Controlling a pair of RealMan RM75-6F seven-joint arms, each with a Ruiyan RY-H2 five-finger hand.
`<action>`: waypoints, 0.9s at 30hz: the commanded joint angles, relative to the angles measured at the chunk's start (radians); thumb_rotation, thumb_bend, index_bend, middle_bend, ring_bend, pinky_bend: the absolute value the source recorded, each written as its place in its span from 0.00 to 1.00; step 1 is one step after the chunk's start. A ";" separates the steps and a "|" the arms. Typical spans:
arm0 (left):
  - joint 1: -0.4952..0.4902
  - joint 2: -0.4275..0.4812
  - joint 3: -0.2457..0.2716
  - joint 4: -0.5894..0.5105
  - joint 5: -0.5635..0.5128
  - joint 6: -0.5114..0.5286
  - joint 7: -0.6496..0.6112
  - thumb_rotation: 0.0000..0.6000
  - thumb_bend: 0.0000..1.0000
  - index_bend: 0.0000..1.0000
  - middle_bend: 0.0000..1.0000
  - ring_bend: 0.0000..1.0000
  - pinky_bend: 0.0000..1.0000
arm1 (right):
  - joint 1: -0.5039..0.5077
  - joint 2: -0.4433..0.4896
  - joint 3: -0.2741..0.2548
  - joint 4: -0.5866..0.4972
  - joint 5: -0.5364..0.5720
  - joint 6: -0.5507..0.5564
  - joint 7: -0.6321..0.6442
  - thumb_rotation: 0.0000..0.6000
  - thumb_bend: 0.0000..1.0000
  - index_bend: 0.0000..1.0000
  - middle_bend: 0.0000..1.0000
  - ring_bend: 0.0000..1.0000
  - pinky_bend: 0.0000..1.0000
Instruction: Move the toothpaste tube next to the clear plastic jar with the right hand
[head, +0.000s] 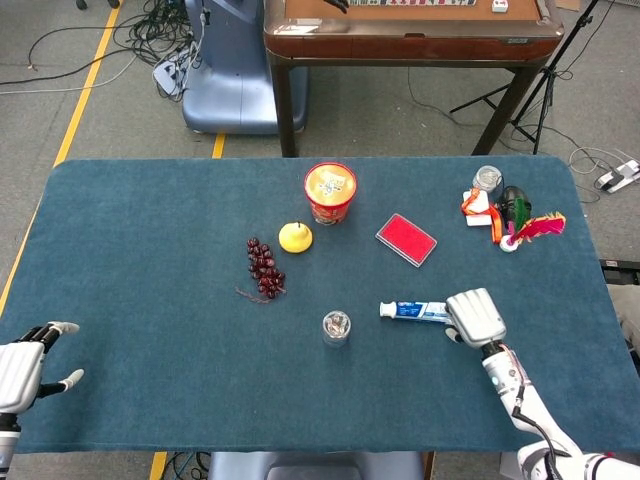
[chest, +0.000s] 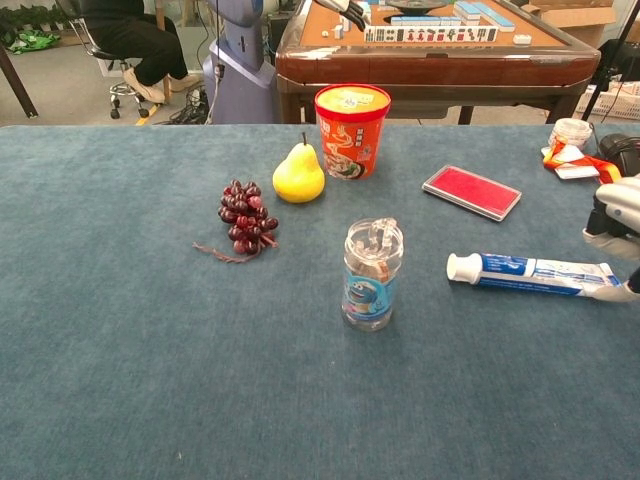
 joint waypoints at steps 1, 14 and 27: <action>-0.001 -0.002 0.001 0.000 0.000 -0.003 0.005 1.00 0.04 0.33 0.35 0.36 0.54 | -0.008 0.015 -0.005 -0.010 0.015 -0.002 -0.013 1.00 0.00 1.00 1.00 1.00 1.00; -0.002 -0.004 0.002 0.000 -0.005 -0.007 0.008 1.00 0.04 0.33 0.35 0.36 0.54 | -0.018 0.041 -0.009 0.030 0.060 -0.021 -0.036 1.00 0.00 1.00 1.00 1.00 1.00; -0.002 -0.004 0.000 -0.001 -0.007 -0.004 0.009 1.00 0.04 0.33 0.35 0.36 0.54 | -0.003 0.008 0.004 0.133 0.092 -0.059 -0.025 1.00 0.00 1.00 1.00 1.00 1.00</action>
